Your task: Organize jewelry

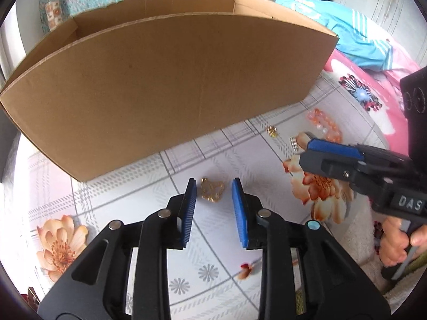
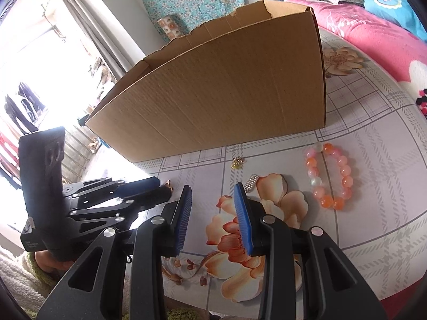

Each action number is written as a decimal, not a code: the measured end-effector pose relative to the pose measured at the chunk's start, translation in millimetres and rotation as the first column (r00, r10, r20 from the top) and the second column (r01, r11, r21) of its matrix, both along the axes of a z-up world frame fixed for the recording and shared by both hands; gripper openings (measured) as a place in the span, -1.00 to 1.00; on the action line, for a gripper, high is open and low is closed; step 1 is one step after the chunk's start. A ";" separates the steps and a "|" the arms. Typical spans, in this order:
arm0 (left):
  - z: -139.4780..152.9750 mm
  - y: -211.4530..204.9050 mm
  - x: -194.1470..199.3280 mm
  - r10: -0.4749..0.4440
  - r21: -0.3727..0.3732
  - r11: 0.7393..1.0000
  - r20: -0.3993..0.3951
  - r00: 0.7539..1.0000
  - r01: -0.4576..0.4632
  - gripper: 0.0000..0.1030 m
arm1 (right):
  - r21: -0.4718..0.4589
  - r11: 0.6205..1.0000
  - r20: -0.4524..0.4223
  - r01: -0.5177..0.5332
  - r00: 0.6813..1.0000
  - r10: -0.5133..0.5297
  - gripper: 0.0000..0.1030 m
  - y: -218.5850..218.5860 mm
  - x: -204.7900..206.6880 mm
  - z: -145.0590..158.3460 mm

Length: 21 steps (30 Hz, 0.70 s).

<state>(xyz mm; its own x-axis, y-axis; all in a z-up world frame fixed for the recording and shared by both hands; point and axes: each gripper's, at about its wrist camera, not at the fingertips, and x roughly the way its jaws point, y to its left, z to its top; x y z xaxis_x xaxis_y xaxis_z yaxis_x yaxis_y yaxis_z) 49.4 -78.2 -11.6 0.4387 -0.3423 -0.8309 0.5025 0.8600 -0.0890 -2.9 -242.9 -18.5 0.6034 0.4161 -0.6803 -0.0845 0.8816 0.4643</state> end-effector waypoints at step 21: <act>1.6 -2.8 -7.8 -0.036 0.055 0.998 0.075 0.997 0.032 -0.73 | 0.000 1.000 0.002 0.013 1.000 -0.013 -0.36 -3.7 -4.4 -0.7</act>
